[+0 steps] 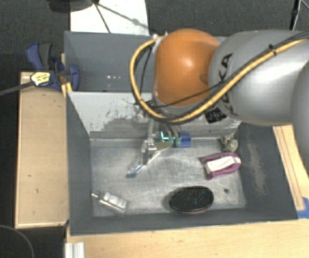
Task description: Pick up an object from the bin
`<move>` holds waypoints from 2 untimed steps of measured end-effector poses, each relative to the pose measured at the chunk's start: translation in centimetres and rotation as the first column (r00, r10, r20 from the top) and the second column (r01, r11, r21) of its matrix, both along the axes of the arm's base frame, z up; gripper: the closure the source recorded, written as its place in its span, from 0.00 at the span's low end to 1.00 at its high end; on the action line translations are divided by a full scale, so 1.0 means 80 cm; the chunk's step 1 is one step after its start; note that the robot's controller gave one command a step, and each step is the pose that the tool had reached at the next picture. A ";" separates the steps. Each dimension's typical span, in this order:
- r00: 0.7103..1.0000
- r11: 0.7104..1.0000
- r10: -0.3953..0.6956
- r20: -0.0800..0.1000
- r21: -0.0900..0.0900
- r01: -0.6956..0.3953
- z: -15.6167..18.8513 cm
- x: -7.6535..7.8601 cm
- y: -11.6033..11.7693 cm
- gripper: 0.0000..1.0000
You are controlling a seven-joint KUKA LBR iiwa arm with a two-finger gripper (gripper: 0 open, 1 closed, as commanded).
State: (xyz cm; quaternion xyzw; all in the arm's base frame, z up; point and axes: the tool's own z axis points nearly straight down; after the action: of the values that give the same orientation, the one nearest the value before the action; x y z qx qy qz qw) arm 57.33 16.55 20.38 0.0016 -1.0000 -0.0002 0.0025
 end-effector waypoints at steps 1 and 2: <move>0.959 0.959 0.282 0.017 0.002 -0.282 -0.164 0.023 -0.091 0.00; 0.995 0.995 0.097 0.012 0.001 -0.097 -0.128 0.010 -0.104 0.00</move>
Offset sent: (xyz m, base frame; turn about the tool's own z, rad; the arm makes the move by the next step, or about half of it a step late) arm 0.0148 -0.0737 -0.1338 -0.2885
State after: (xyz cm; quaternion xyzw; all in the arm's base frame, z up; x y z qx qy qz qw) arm 58.11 8.25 10.14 0.0503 -0.9987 -0.0008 -0.0036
